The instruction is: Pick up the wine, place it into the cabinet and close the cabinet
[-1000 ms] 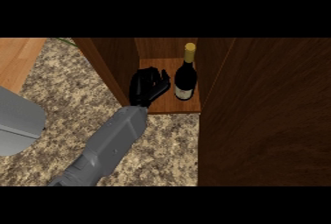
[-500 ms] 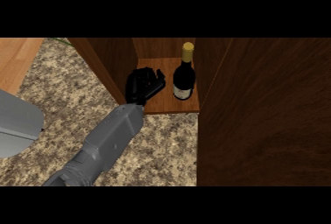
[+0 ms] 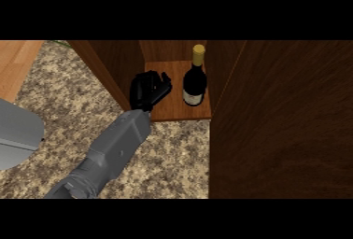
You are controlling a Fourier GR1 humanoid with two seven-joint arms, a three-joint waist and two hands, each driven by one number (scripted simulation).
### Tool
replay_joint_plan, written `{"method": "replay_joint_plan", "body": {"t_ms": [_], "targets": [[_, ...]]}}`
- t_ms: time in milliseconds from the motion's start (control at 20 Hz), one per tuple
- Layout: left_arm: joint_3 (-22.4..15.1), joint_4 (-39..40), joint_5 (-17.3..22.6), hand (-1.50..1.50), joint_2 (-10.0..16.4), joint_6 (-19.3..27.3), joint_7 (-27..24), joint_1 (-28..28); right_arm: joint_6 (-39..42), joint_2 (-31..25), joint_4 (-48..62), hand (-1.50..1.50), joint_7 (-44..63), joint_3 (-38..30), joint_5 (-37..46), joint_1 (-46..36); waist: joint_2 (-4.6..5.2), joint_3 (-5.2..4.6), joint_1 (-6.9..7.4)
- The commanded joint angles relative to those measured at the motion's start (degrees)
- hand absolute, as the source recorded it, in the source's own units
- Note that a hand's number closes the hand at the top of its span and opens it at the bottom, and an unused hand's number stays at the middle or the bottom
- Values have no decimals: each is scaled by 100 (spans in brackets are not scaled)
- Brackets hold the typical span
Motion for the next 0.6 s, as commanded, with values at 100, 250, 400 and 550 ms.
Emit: {"method": "replay_joint_plan", "body": {"t_ms": [100,250,400,550], "targets": [[256,209,23,-150,8,148,-620,-150,-130,-91,-278,-150,272,-117,-125,-156,-20,11,10],[182,-42,-128,-150,8,1,-835,17,-110,-57,-309,-150,202,-15,40,-52,-73,16,160],[142,-58,-242,-150,202,-305,-968,187,-121,-108,-140,-150,136,-202,6,-92,-72,17,194],[38,-420,-328,-150,253,-381,-846,401,-26,-136,-274,-150,132,-258,-192,82,-110,20,262]]}}
